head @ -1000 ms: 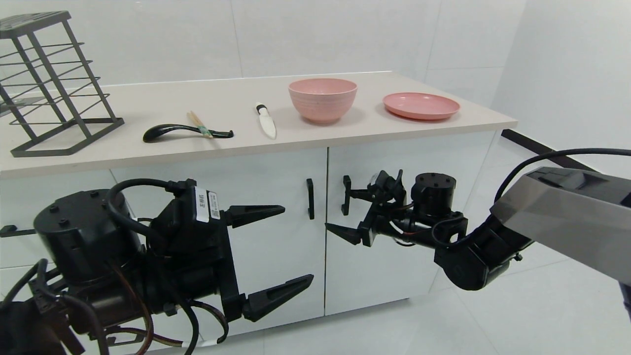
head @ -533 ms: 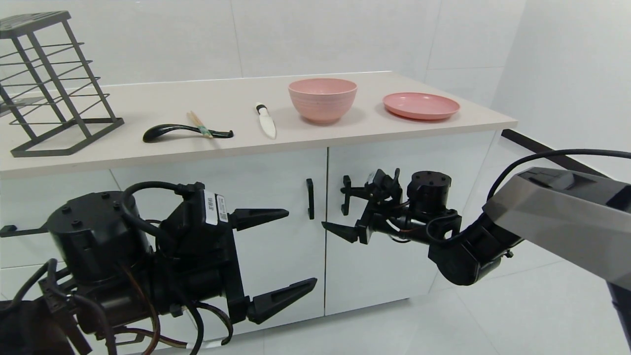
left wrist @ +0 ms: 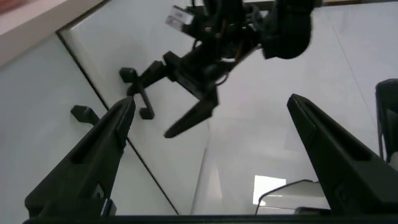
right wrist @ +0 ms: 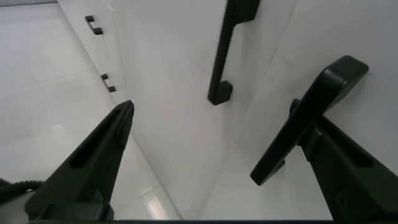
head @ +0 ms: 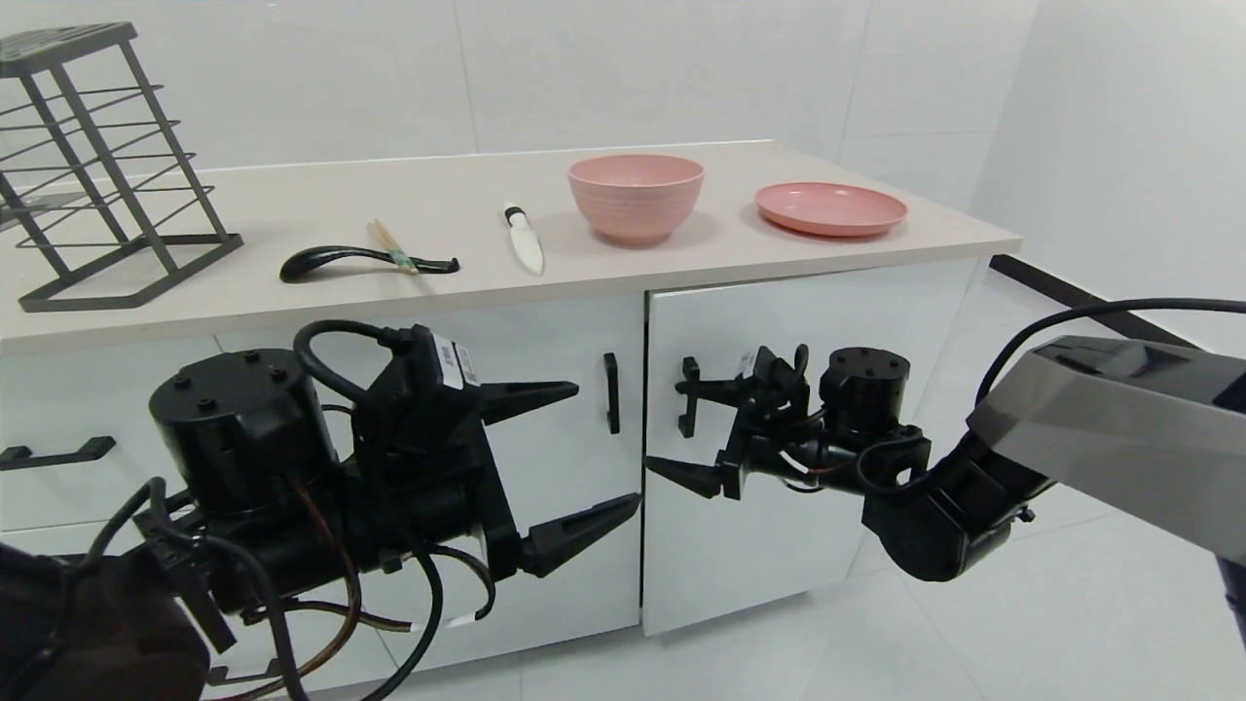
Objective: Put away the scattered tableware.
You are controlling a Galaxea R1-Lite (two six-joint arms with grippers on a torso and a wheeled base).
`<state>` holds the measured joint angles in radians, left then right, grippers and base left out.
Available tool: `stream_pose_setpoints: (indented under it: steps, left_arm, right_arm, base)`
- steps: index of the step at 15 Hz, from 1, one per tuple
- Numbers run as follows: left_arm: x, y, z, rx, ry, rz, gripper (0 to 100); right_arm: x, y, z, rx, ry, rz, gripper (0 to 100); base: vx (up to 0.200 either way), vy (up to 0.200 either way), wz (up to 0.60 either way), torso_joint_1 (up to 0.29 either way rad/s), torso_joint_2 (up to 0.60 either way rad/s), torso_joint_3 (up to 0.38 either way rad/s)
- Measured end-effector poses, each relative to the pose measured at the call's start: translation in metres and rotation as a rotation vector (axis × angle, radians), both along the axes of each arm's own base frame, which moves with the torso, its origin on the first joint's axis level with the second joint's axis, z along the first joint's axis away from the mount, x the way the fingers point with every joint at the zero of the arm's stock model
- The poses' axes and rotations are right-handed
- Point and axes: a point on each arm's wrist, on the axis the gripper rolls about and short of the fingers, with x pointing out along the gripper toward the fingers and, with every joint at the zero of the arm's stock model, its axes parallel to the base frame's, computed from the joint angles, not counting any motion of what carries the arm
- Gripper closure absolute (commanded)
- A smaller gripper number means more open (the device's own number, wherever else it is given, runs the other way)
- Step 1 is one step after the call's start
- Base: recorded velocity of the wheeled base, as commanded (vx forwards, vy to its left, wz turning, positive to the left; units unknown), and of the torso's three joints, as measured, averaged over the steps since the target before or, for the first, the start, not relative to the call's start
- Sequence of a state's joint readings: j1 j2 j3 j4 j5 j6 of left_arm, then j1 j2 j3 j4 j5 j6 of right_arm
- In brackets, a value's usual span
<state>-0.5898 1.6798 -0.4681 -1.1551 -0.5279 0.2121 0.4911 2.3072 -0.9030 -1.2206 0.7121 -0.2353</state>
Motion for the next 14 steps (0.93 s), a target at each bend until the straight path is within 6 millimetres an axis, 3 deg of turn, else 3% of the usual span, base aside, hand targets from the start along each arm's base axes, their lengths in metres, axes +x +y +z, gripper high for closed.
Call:
stream_pose_setpoints:
  steps: [9, 14]
  left_arm:
    - [0.032, -0.038, -0.012, -0.036, -0.039, -0.038, 0]
    - [0.048, -0.071, -0.018, -0.058, -0.052, -0.088, 0]
  right_arm:
    - [-0.072, -0.031, 0.018, -0.041, 0.067, 0.029, 0]
    - [-0.088, -0.038, 0.024, -0.044, 0.061, 0.052, 0]
  base:
    - [0.000, 0.000, 0.00, 0.000, 0.00, 0.000]
    - [0.000, 0.000, 0.00, 0.000, 0.00, 0.000]
